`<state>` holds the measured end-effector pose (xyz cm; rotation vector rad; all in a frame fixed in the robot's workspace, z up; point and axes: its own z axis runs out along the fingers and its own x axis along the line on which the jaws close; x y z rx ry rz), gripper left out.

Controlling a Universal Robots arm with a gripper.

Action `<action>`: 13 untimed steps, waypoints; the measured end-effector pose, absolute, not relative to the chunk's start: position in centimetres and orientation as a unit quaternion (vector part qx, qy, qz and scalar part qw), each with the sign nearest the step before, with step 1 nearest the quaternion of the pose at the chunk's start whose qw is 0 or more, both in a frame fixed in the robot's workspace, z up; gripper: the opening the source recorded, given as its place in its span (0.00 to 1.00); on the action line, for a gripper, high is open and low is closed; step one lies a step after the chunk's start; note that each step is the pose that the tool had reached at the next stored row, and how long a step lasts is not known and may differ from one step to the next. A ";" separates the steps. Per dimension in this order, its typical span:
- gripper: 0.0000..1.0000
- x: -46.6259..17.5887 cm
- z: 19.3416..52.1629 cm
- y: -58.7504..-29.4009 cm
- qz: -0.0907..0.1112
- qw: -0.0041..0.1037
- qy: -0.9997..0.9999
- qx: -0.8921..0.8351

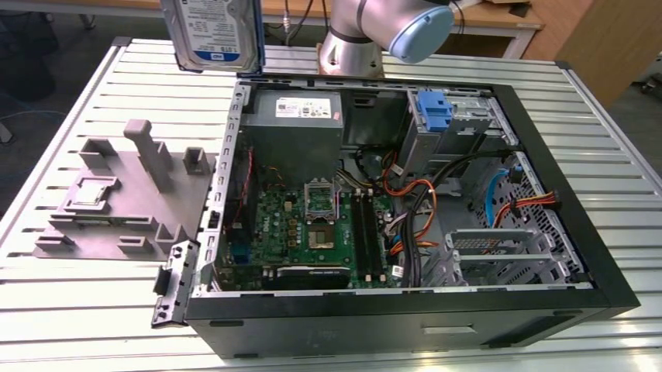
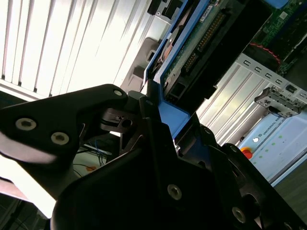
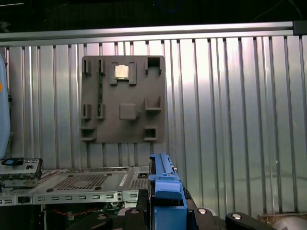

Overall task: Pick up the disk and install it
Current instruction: 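Pick up the disk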

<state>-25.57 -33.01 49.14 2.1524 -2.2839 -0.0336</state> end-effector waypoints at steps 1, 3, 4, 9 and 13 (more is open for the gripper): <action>0.36 -25.6 49.1 -33.0 -0.011 0.002 -0.728 0.686; 0.36 -25.5 49.1 -33.0 -0.011 0.002 -0.728 0.686; 0.36 -25.5 49.1 -33.0 -0.011 0.002 -0.728 0.686; 0.36 -25.4 49.1 -33.0 -0.011 0.002 -0.728 0.686; 0.36 -25.3 49.1 -33.0 -0.011 0.002 -0.728 0.686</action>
